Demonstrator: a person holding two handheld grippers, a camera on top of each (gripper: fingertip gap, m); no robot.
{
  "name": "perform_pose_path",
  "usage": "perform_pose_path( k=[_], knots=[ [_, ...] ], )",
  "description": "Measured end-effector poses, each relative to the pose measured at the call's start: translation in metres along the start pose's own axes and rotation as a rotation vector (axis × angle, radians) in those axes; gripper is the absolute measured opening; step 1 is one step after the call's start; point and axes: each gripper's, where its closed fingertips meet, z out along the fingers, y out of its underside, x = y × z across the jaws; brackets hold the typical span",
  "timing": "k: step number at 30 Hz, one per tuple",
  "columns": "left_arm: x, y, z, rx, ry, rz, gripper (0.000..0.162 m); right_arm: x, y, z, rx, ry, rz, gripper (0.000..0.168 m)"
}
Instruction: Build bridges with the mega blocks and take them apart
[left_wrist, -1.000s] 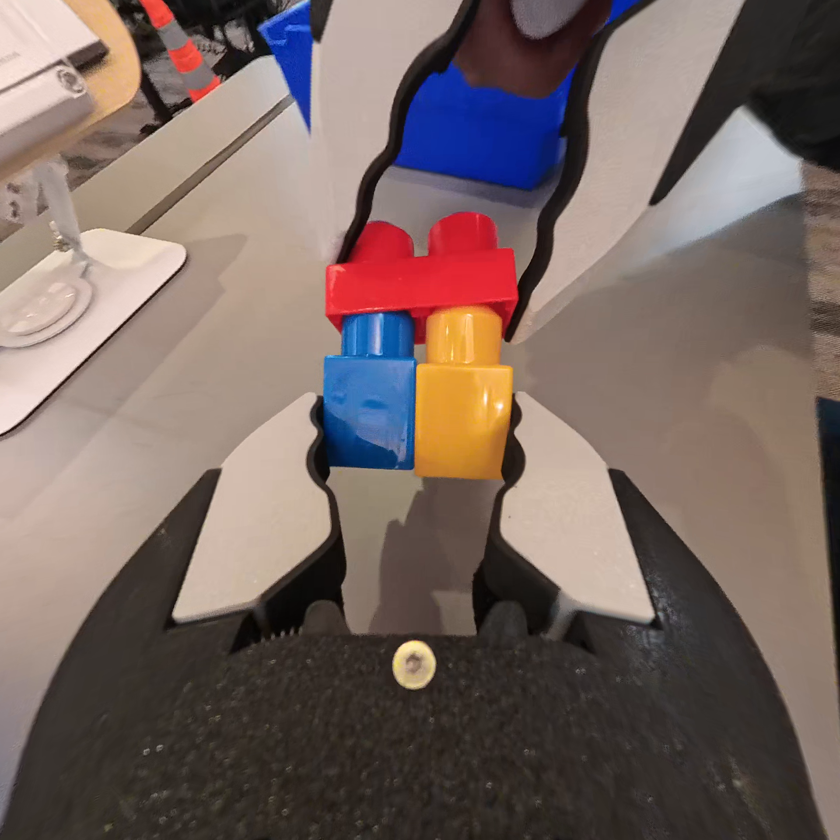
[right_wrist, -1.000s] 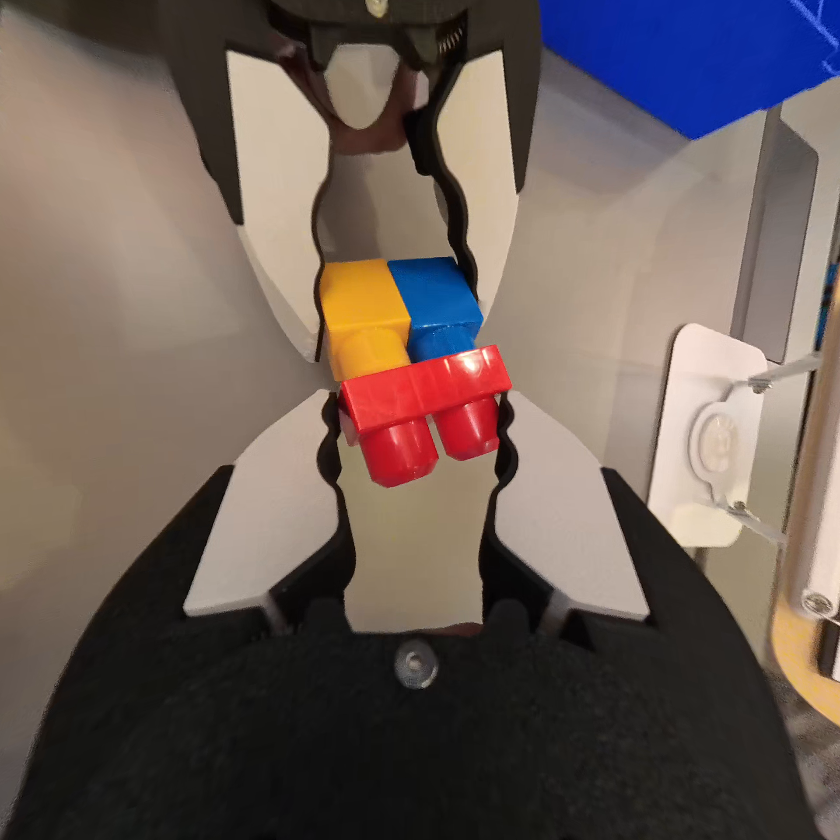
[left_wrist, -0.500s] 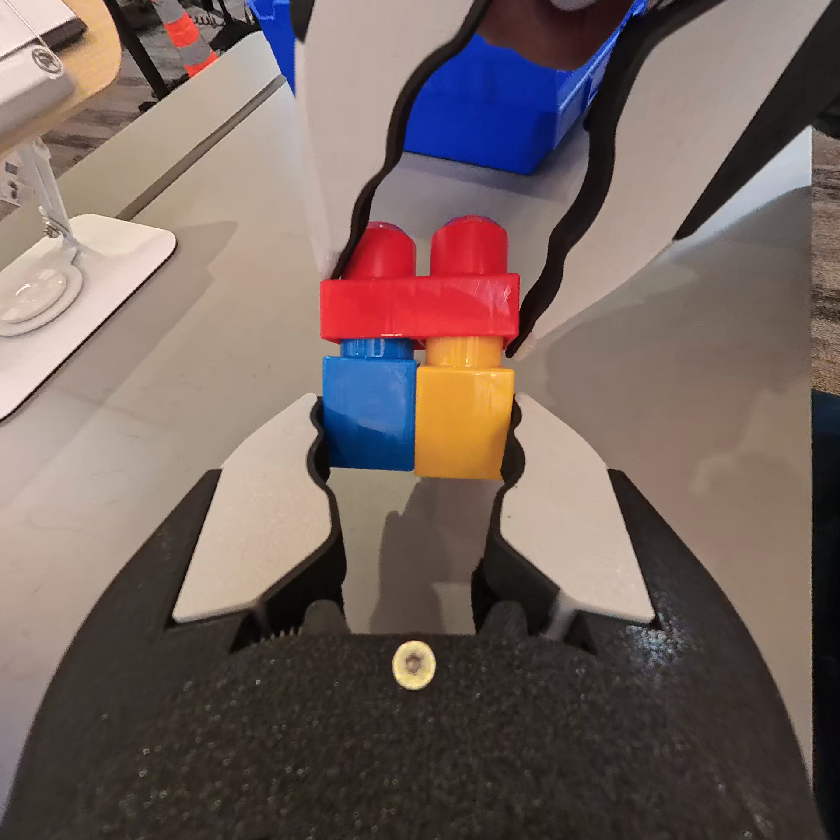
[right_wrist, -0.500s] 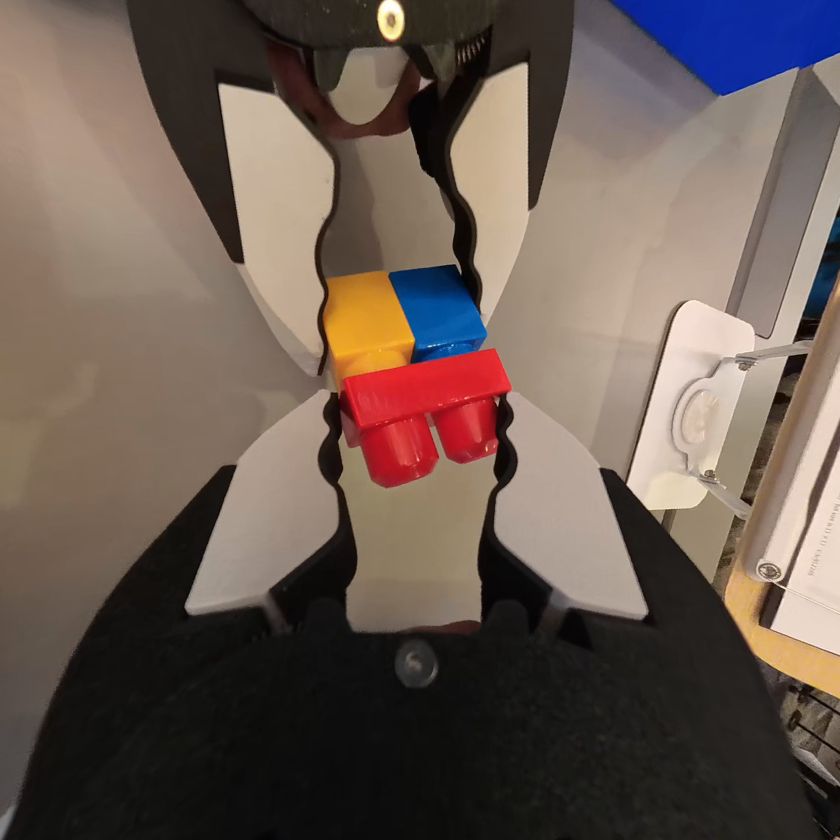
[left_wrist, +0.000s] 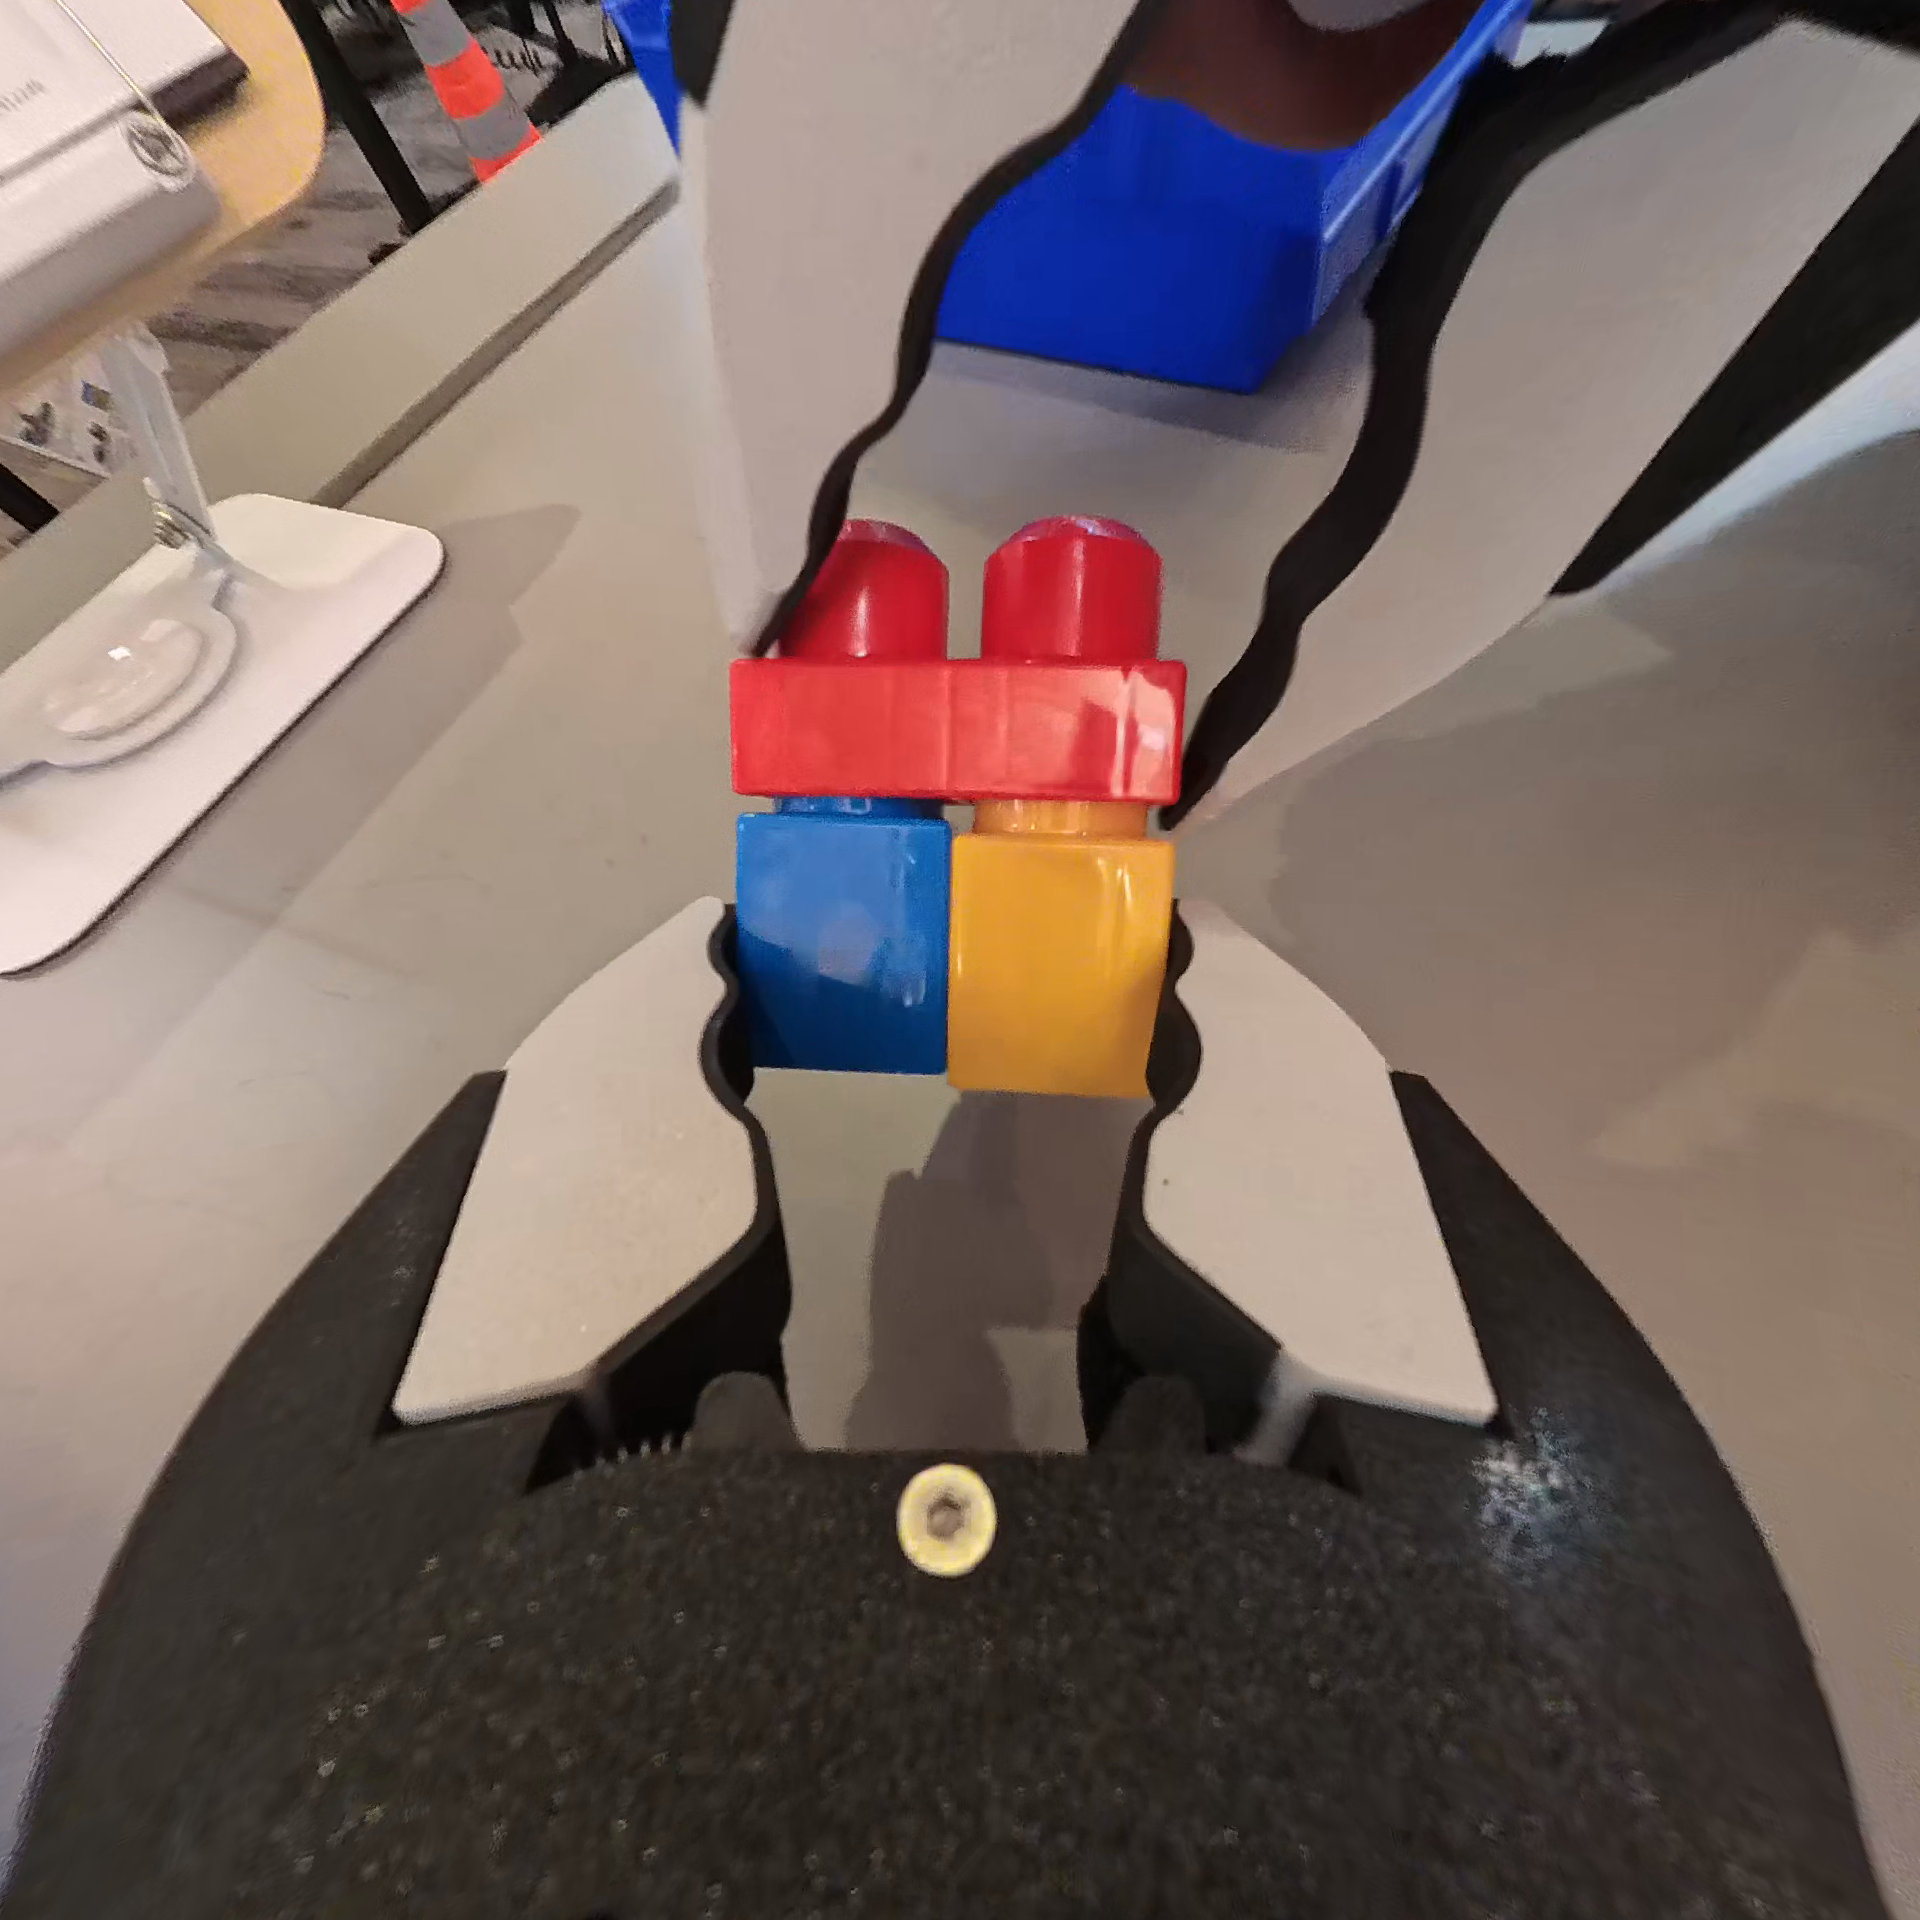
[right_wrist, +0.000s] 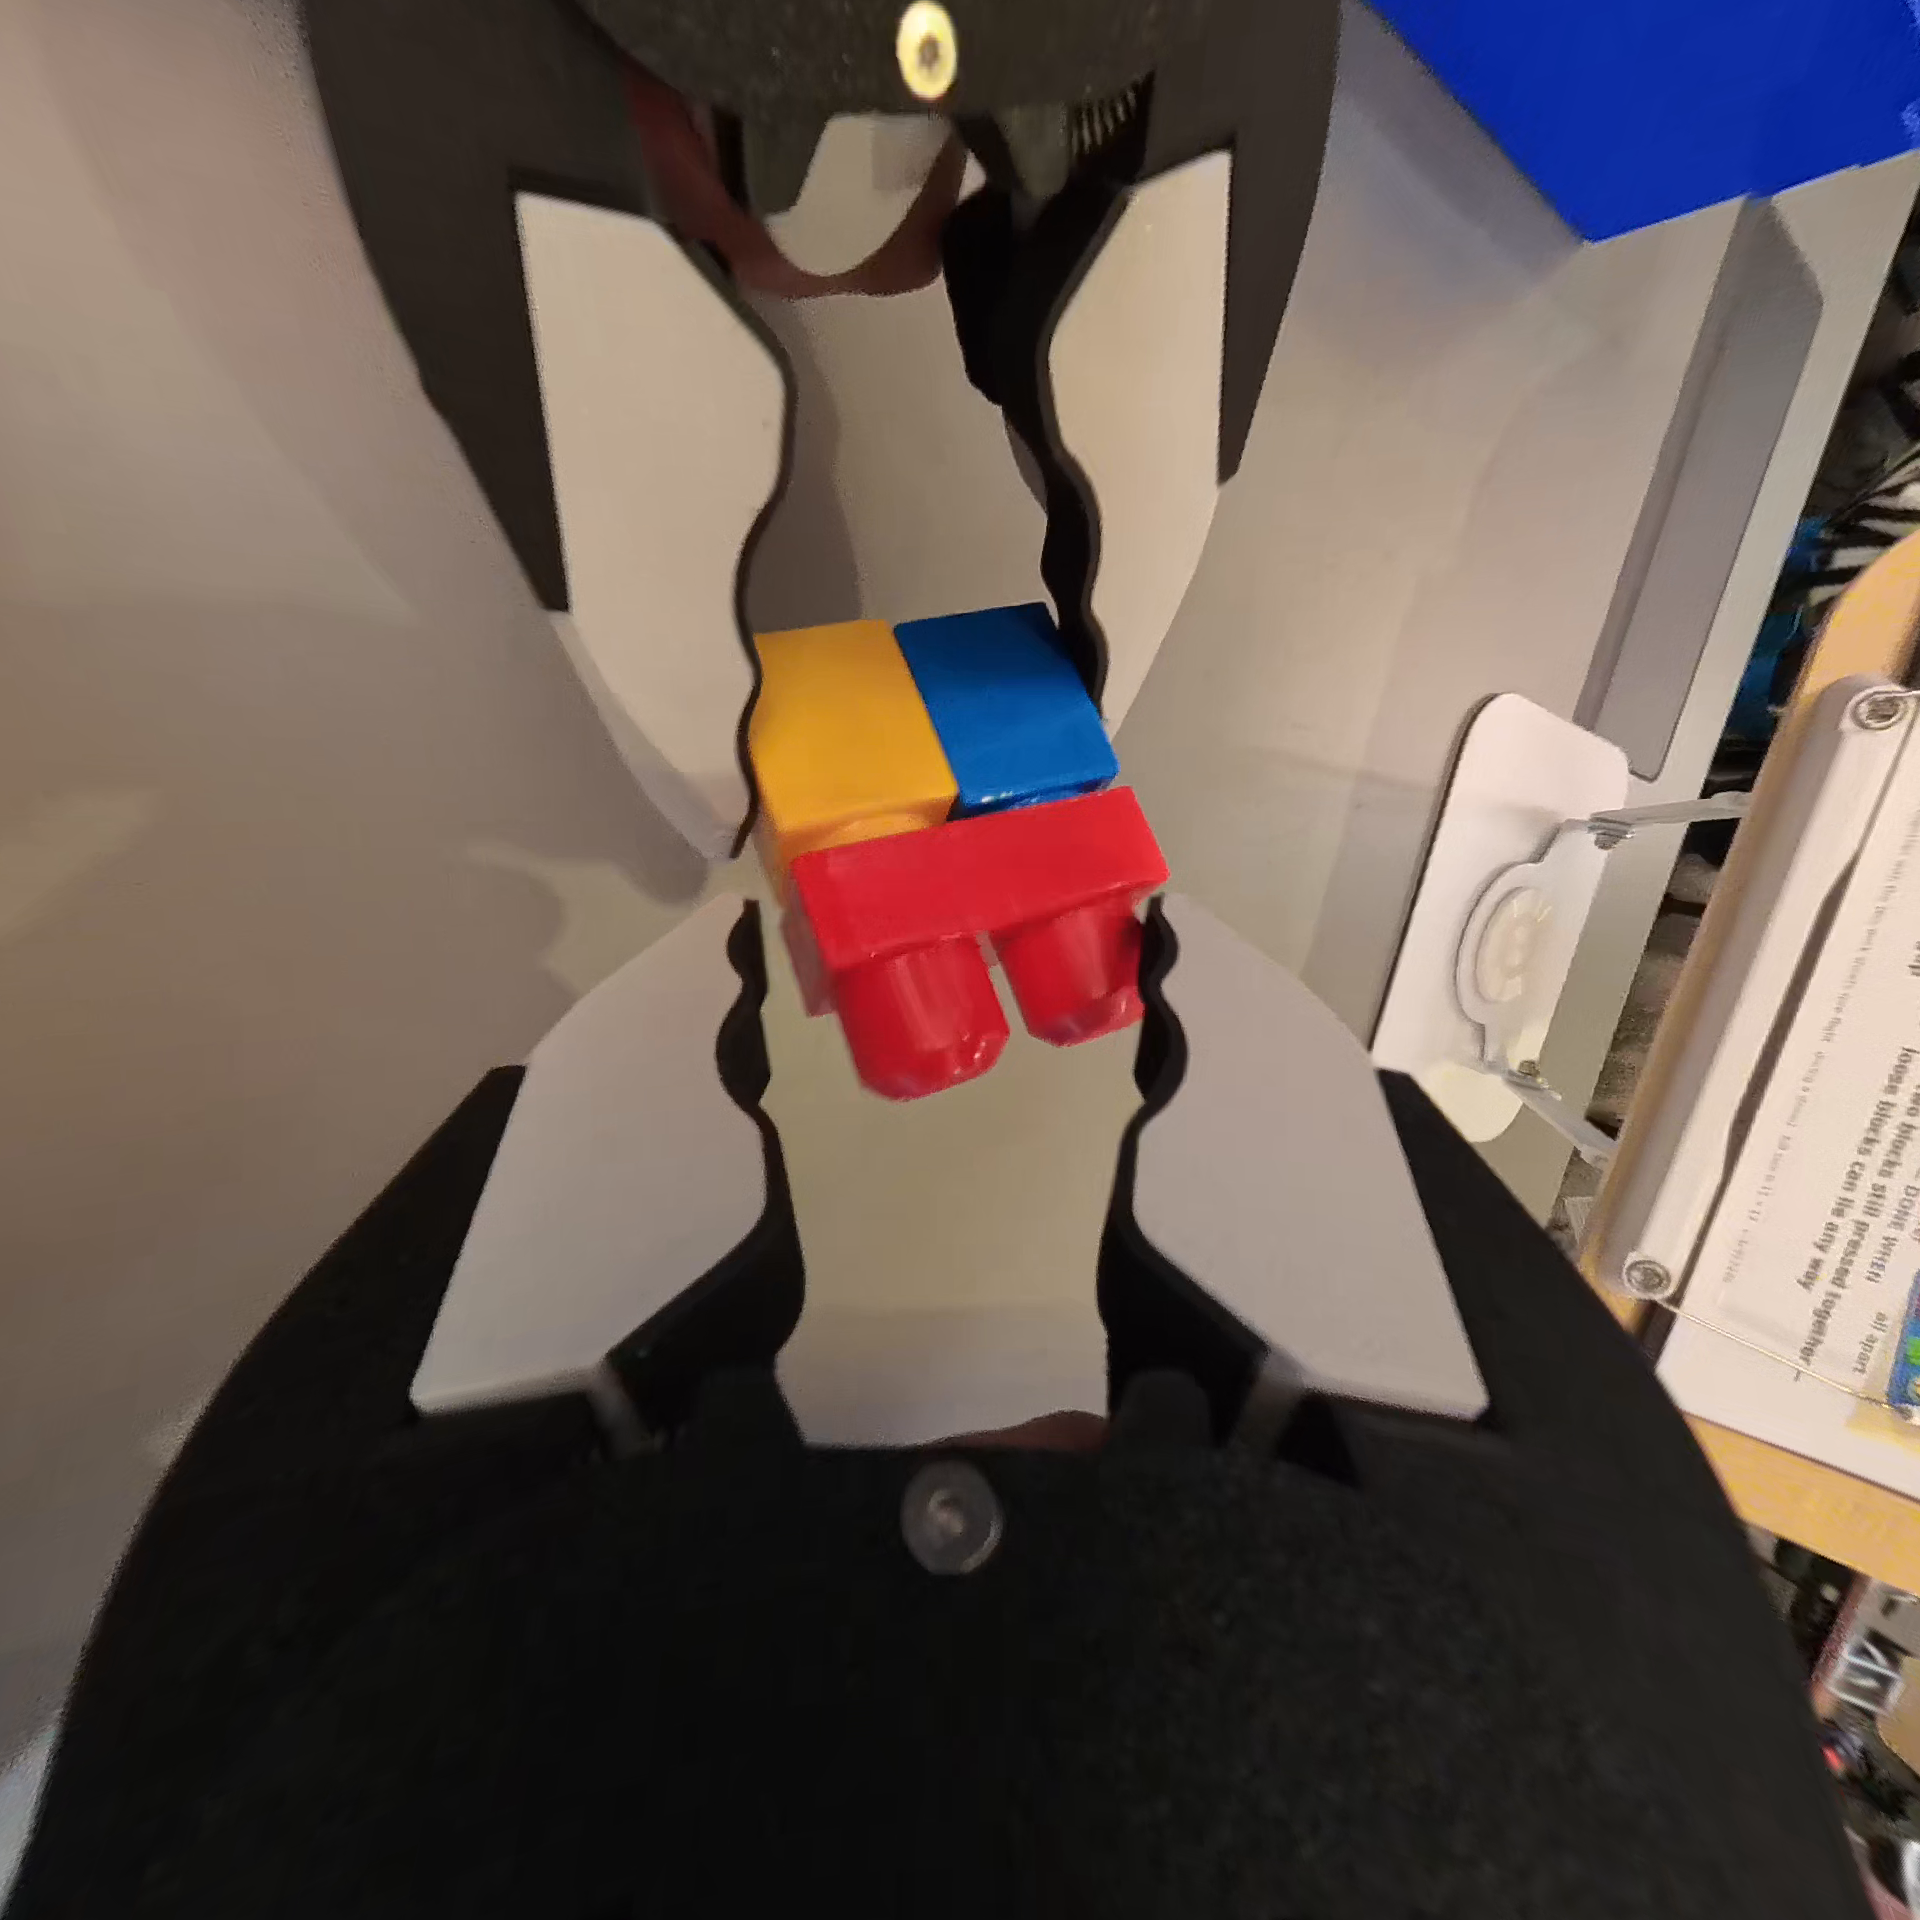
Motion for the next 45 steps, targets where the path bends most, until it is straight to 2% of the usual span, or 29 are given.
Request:
perform_pose_path(
  k=[2,4,6,8,9,11,13,15,18,21,29,31,35,40,45],
  knots=[
    [-0.003,-0.001,-0.004,0.013,-0.009,-0.006,0.074,0.002,0.002,-0.011,0.011,0.017,0.032,0.076],
    [-0.006,-0.005,-0.011,0.057,-0.015,-0.008,0.074,0.008,0.000,-0.028,0.102,0.032,0.126,0.075],
    [-0.011,-0.010,-0.020,0.098,-0.040,-0.003,0.075,0.016,-0.001,-0.045,0.242,0.000,0.358,0.075],
    [-0.012,-0.018,-0.032,0.146,-0.062,0.028,0.075,0.021,-0.008,-0.059,0.488,-0.112,0.664,0.083],
    [-0.012,-0.023,-0.038,0.166,-0.078,0.051,0.075,0.028,-0.010,-0.064,0.638,-0.189,0.873,0.077],
    [-0.010,-0.029,-0.046,0.187,-0.110,0.107,0.075,0.030,-0.017,-0.073,0.950,-0.529,1.197,0.081],
    [-0.005,-0.035,-0.052,0.202,-0.128,0.156,0.074,0.035,-0.015,-0.073,1.171,-0.790,1.384,0.080],
    [0.000,-0.039,-0.055,0.217,-0.129,0.178,0.074,0.035,-0.017,-0.067,1.290,-0.944,1.453,0.083],
    [0.004,-0.045,-0.058,0.243,-0.115,0.175,0.074,0.024,-0.032,-0.057,1.329,-1.118,1.429,0.091],
    [0.005,-0.047,-0.058,0.264,-0.087,0.145,0.074,0.018,-0.047,-0.051,1.338,-1.259,1.401,0.091],
    [-0.008,-0.036,-0.054,0.255,-0.082,0.102,0.075,0.010,-0.060,-0.042,1.321,-1.330,1.357,0.092],
    [-0.012,-0.037,-0.051,0.262,-0.068,0.110,0.075,0.014,-0.059,-0.039,1.340,-1.320,1.373,0.095],
    [-0.025,-0.049,-0.041,0.314,-0.012,0.074,0.074,0.031,-0.047,-0.037,1.360,-1.309,1.422,0.087],
    [-0.046,-0.061,-0.016,0.303,0.027,0.078,0.075,0.056,-0.023,-0.033,1.380,-1.224,1.484,0.091],
    [-0.066,-0.064,0.021,0.207,0.033,0.118,0.074,0.076,-0.001,-0.020,1.261,-1.050,1.513,0.098]
  ],
)
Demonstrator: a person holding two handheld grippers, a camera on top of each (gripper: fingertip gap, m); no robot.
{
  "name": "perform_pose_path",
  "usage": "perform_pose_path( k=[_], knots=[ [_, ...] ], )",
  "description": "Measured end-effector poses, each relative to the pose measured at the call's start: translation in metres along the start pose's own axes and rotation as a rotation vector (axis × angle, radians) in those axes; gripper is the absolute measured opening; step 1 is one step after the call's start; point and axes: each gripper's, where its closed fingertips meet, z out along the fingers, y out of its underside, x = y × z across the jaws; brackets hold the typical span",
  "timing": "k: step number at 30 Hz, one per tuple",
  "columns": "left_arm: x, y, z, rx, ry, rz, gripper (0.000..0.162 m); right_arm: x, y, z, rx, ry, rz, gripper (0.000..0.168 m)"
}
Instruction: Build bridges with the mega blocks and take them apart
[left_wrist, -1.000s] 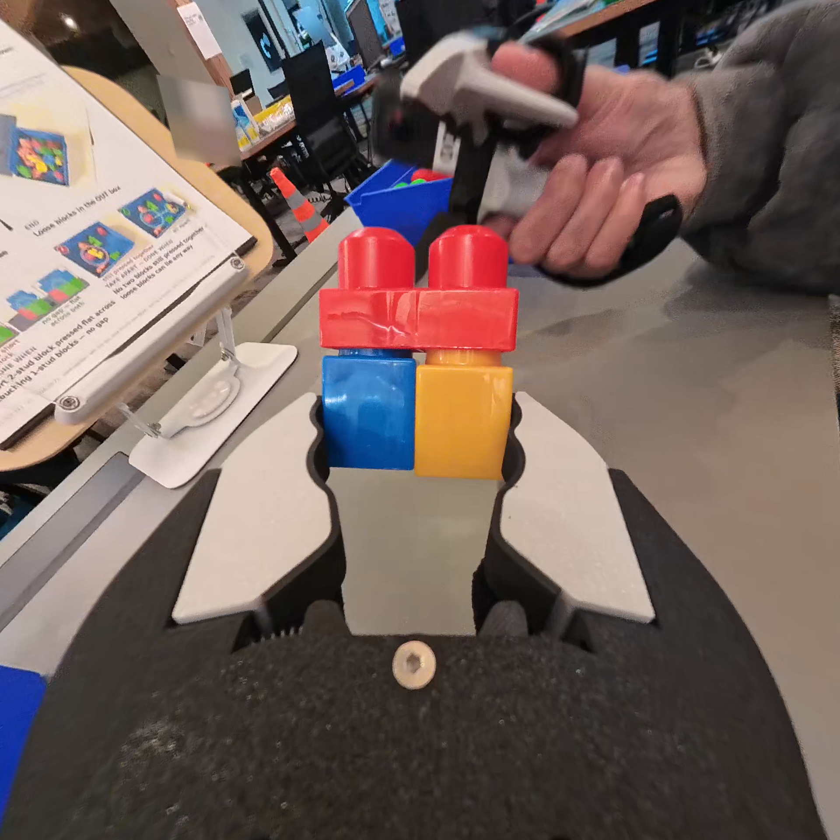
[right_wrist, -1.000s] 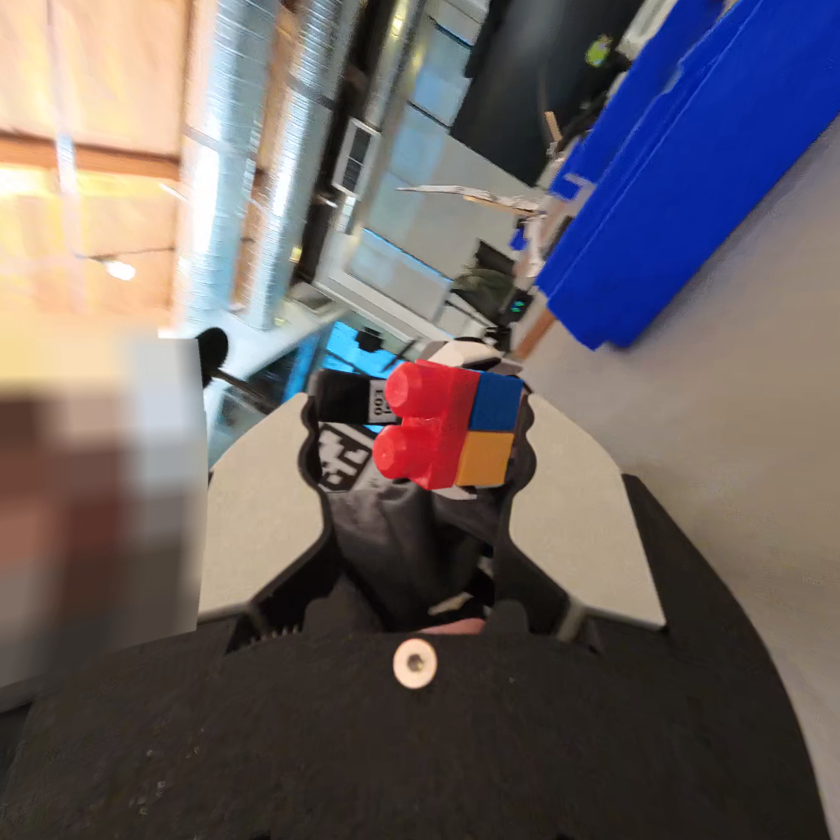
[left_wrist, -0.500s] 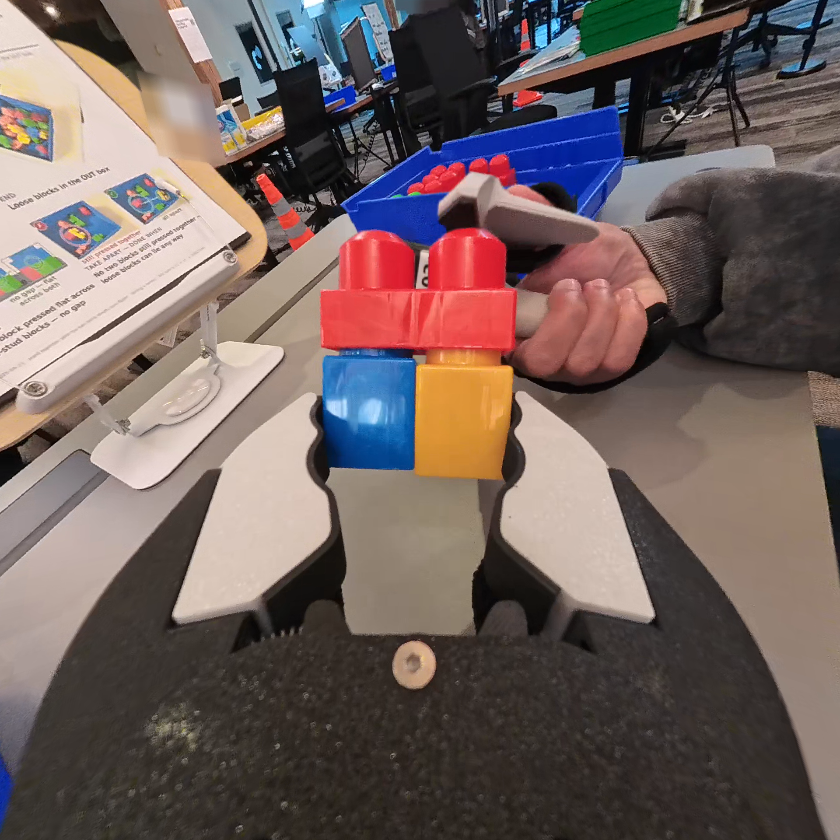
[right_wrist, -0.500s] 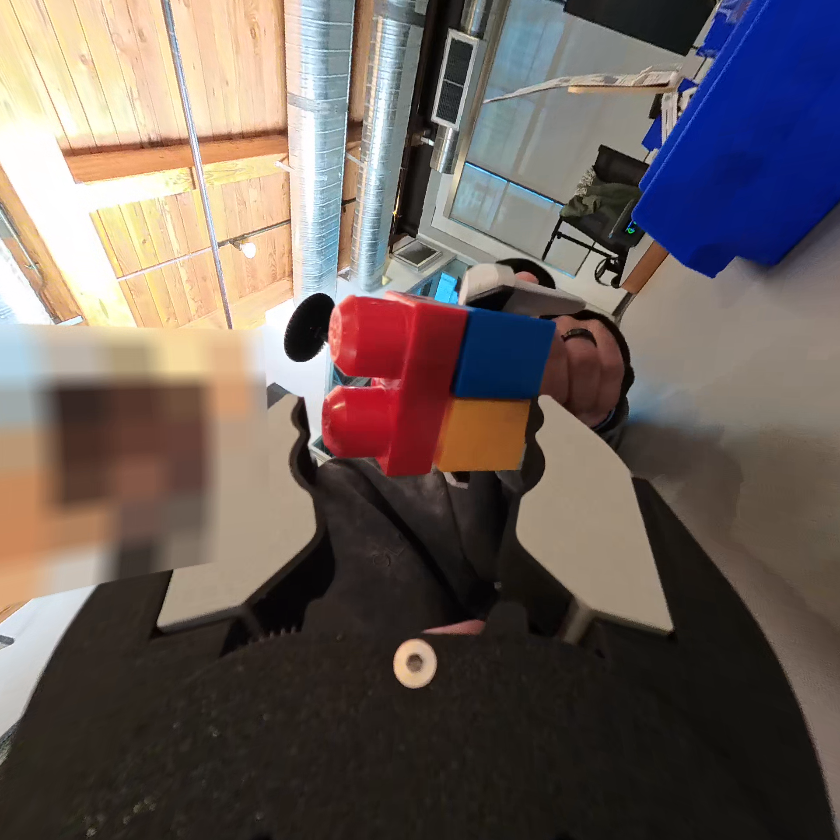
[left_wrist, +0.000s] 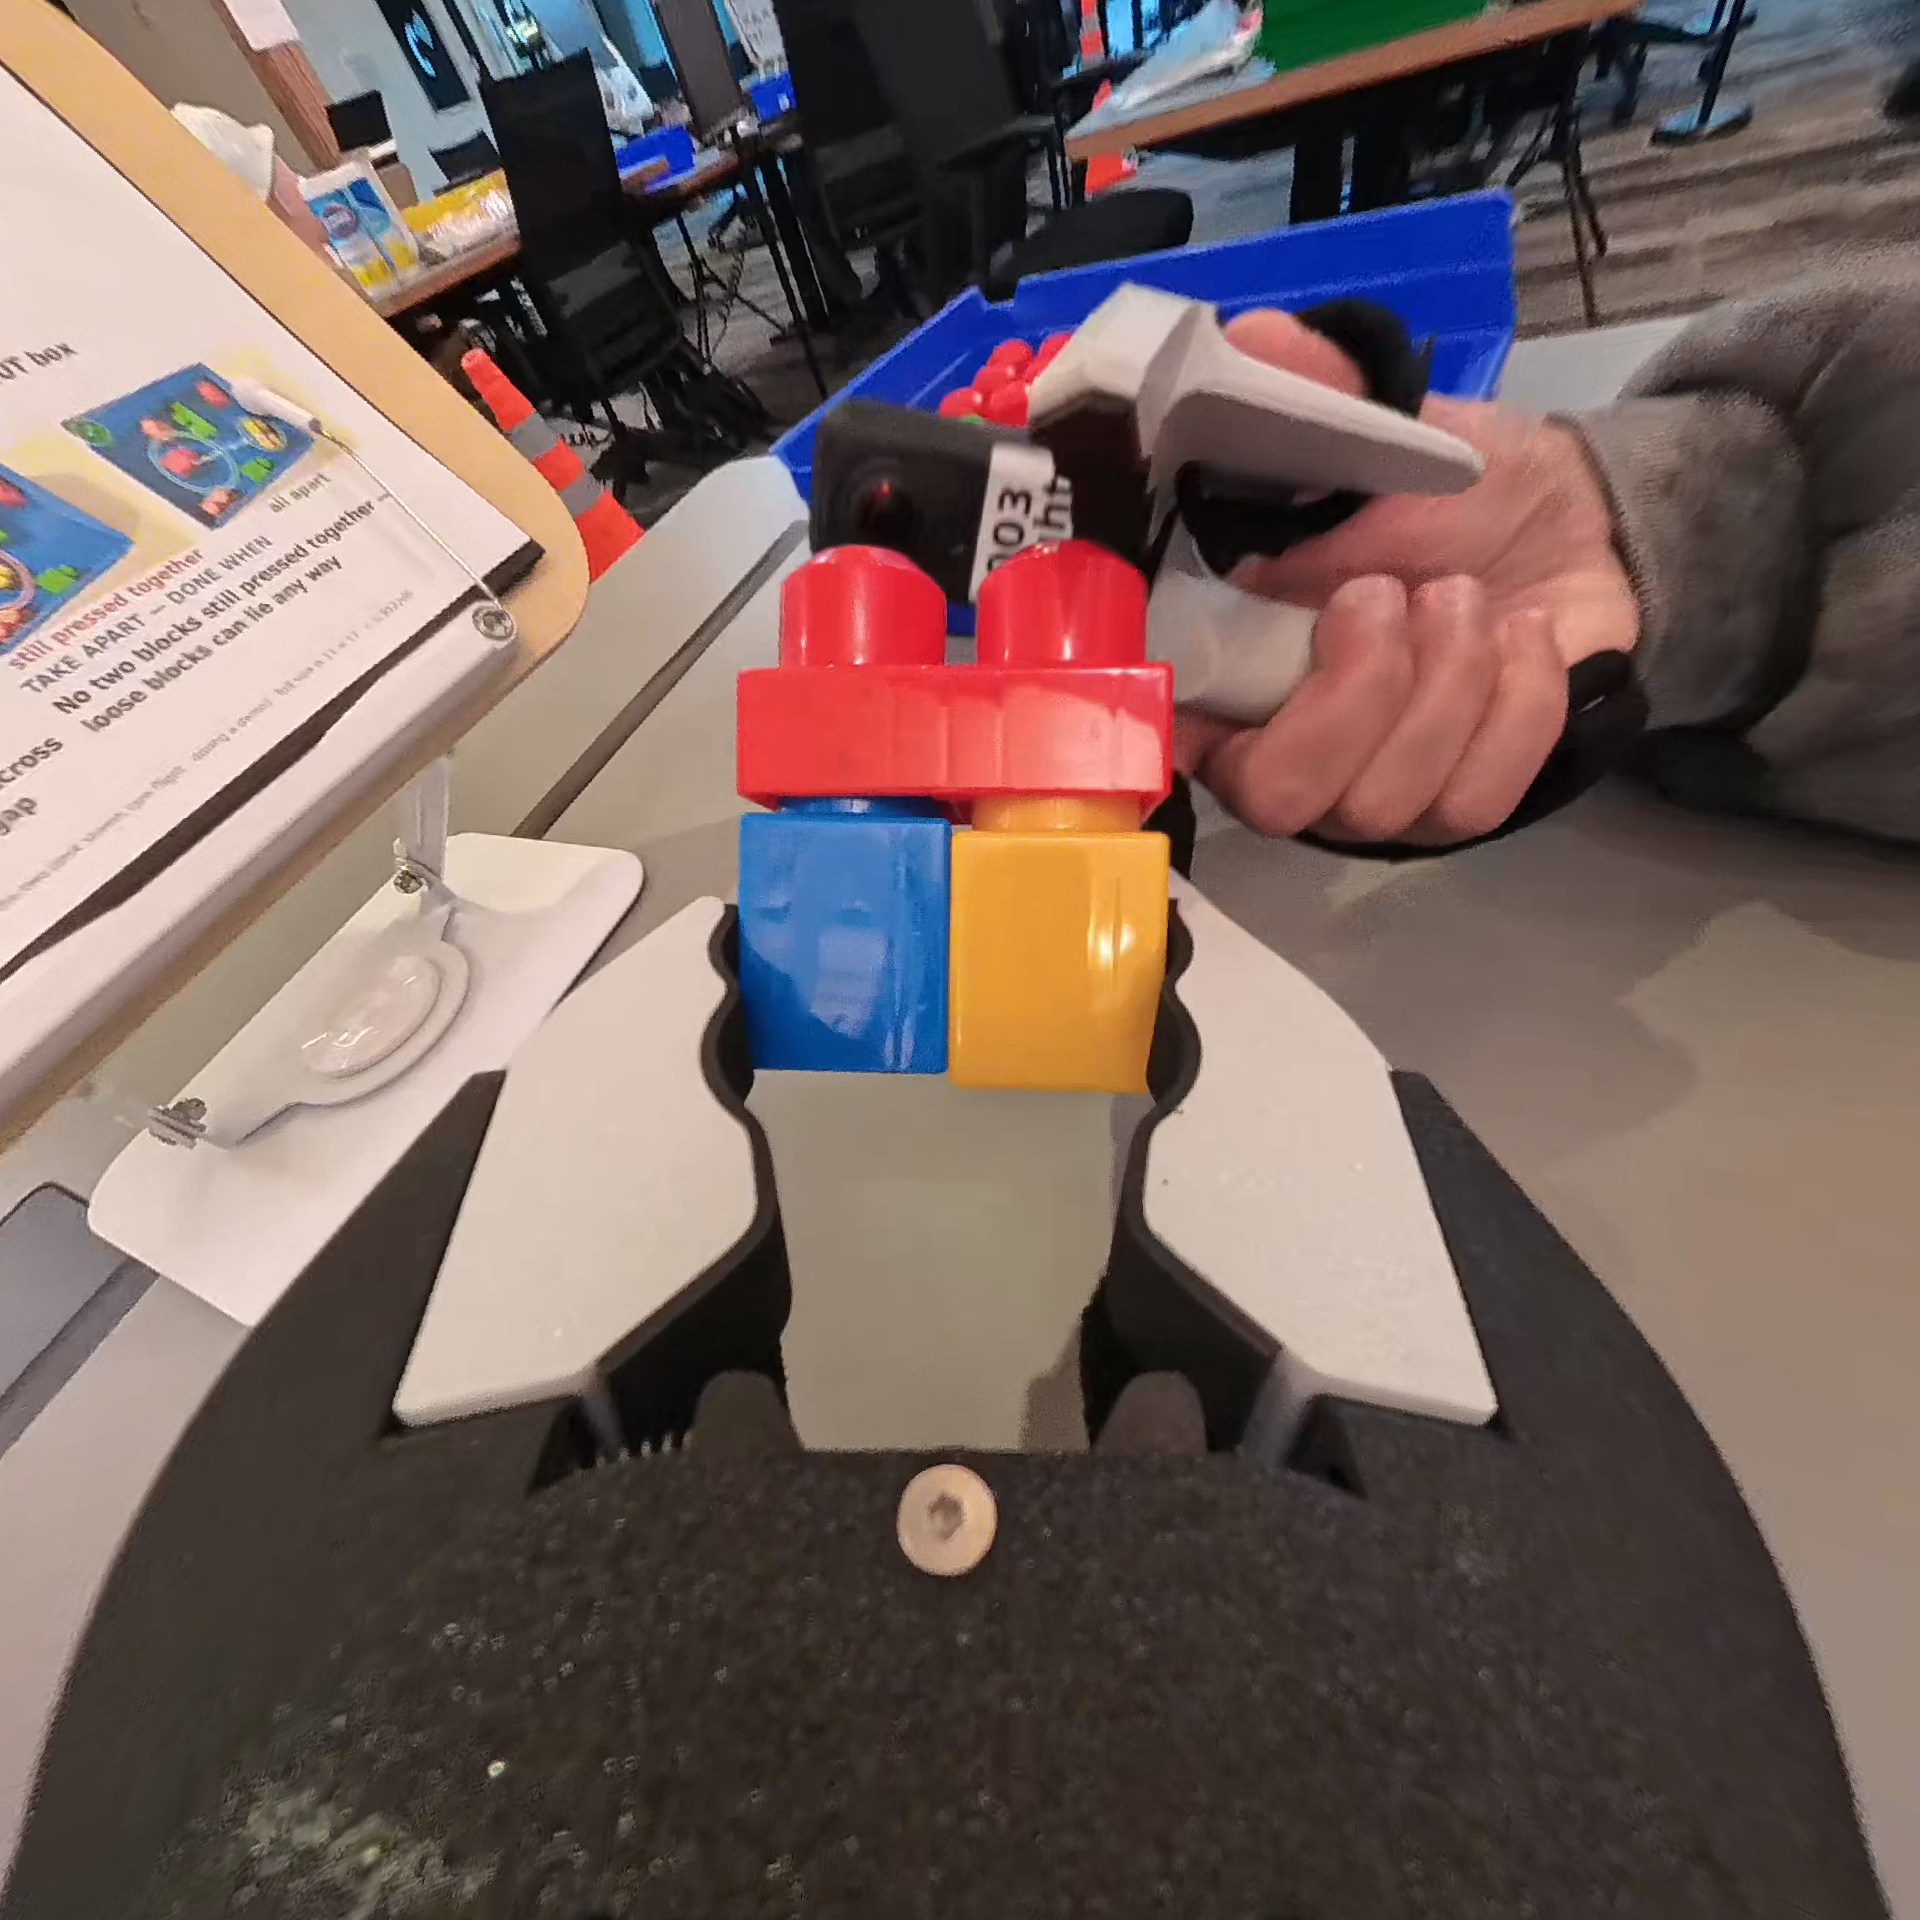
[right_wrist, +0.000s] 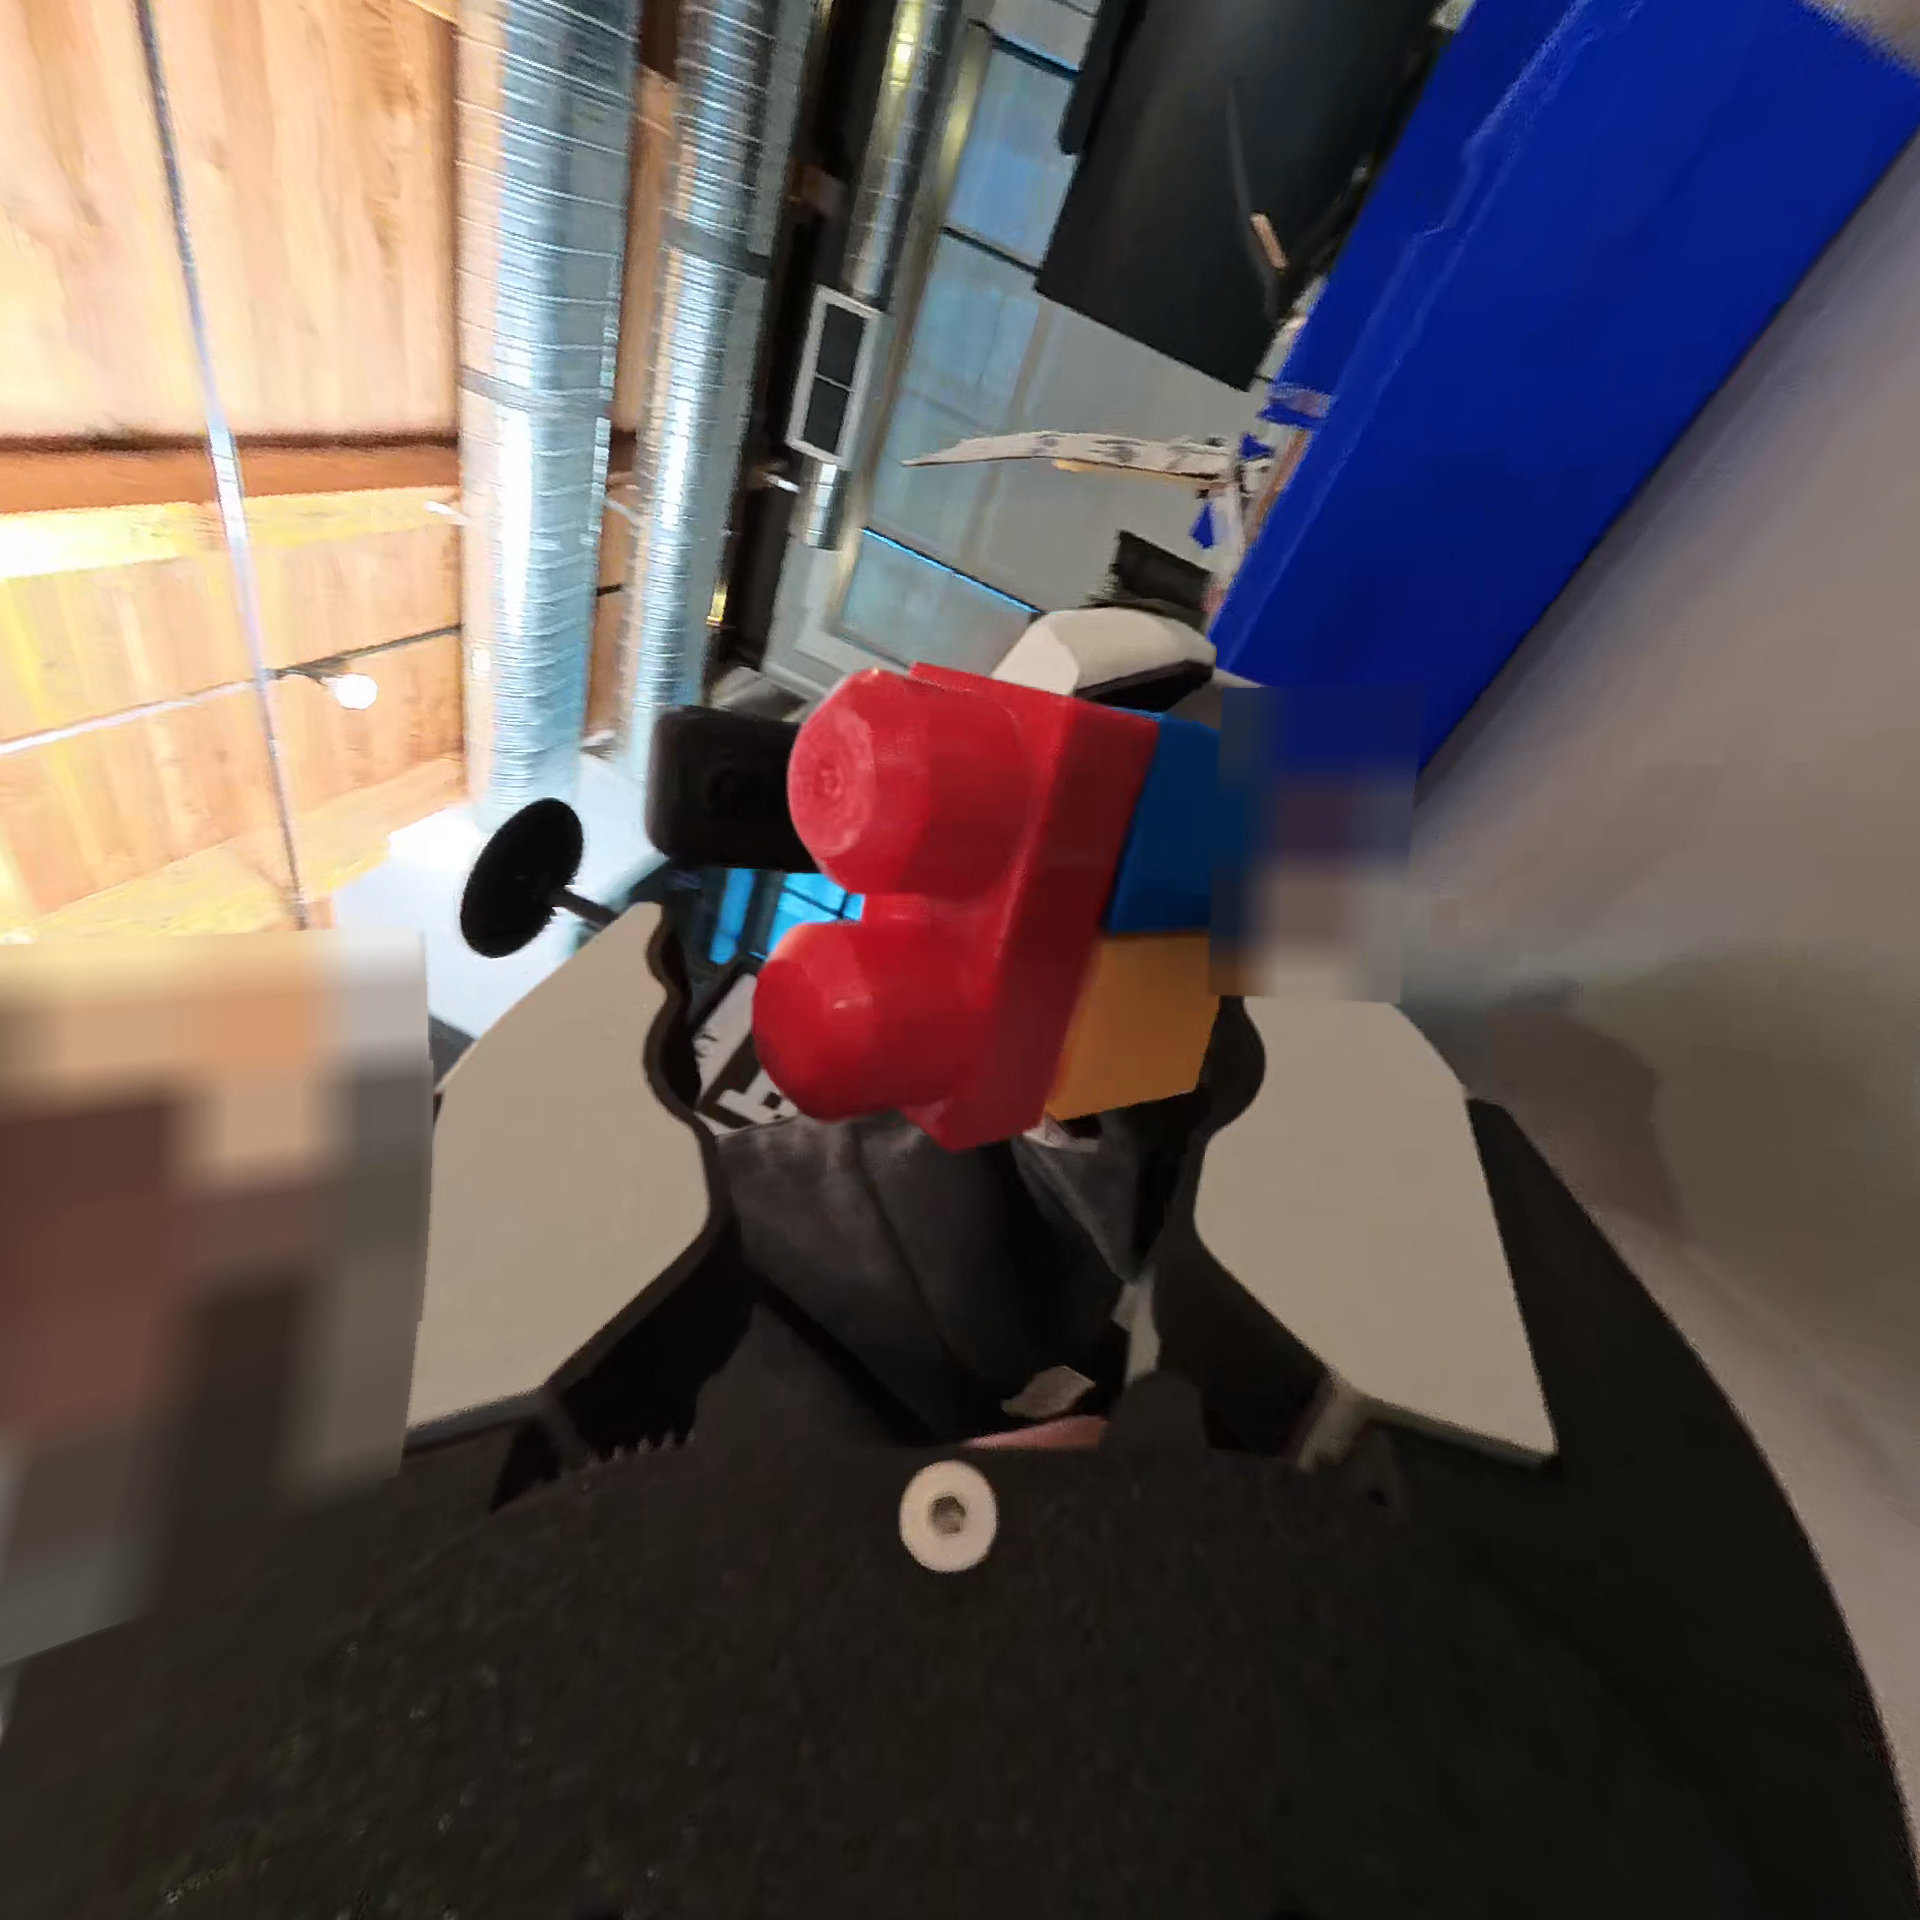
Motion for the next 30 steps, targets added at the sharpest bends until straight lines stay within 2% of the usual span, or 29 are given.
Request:
perform_pose_path(
  k=[3,10,14,21,25,30],
  knots=[
    [-0.008,0.003,0.012,-0.003,-0.007,0.008,0.074,0.009,-0.010,-0.006,-0.011,0.044,0.005,0.093],
    [-0.025,0.000,0.023,0.022,-0.016,0.049,0.074,0.021,-0.034,-0.029,0.074,-0.117,0.122,0.093],
    [-0.019,-0.003,0.027,0.069,0.056,-0.018,0.074,0.021,-0.039,-0.038,0.107,-0.139,0.122,0.093],
    [0.004,-0.014,0.022,0.129,0.146,-0.035,0.074,0.011,-0.025,-0.031,0.061,-0.185,0.139,0.098],
    [0.010,-0.009,0.024,0.126,0.170,-0.006,0.074,0.003,-0.013,-0.019,0.010,-0.241,0.160,0.100],
    [0.008,-0.002,0.029,0.099,0.147,0.028,0.074,0.009,-0.017,-0.018,0.028,-0.217,0.163,0.103]
  ],
)
